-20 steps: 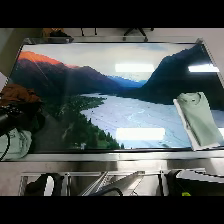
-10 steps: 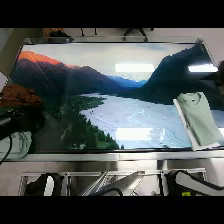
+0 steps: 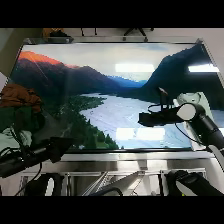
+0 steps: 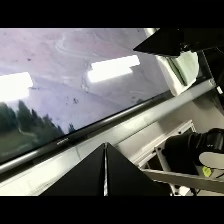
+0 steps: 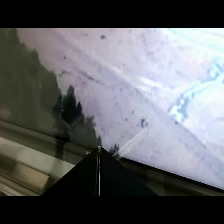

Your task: Fold the shirts.

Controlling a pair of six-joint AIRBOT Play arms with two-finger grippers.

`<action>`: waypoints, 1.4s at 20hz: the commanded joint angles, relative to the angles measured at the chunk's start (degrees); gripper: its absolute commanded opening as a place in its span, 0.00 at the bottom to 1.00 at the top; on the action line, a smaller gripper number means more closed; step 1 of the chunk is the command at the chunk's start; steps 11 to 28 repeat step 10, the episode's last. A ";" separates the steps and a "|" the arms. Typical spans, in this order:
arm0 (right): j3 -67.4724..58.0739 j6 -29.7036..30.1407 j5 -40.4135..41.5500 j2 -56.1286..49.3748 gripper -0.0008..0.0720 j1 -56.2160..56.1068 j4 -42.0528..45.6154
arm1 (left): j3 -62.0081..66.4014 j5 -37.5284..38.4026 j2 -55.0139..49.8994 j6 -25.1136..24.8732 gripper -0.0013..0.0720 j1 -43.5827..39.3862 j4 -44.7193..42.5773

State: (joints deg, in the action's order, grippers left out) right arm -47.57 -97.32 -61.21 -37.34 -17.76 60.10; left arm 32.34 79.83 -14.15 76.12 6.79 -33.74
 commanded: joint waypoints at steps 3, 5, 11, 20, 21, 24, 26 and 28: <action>3.41 -0.83 3.15 0.55 0.05 -3.17 0.33 | -2.78 -2.03 2.40 2.45 0.03 -4.72 0.33; 3.41 -0.83 3.15 0.55 0.05 -3.17 0.33 | -2.78 -2.03 2.40 2.45 0.04 -4.70 0.31; 3.41 -0.83 3.13 0.55 0.05 -3.17 0.33 | -2.78 -1.92 2.43 2.47 0.04 -4.72 0.35; 3.41 -0.83 3.13 0.55 0.05 -3.17 0.33 | -2.78 -1.92 2.43 2.47 0.04 -4.72 0.35; 3.41 -0.83 3.13 0.55 0.05 -3.17 0.33 | -2.78 -1.92 2.43 2.47 0.04 -4.72 0.35; 3.41 -0.83 3.13 0.55 0.05 -3.17 0.33 | -2.78 -1.92 2.43 2.47 0.04 -4.72 0.35; 3.41 -0.83 3.13 0.55 0.05 -3.17 0.33 | -2.78 -1.92 2.43 2.47 0.04 -4.72 0.35; 3.41 -0.83 3.13 0.55 0.05 -3.17 0.33 | -2.78 -1.92 2.43 2.47 0.04 -4.72 0.35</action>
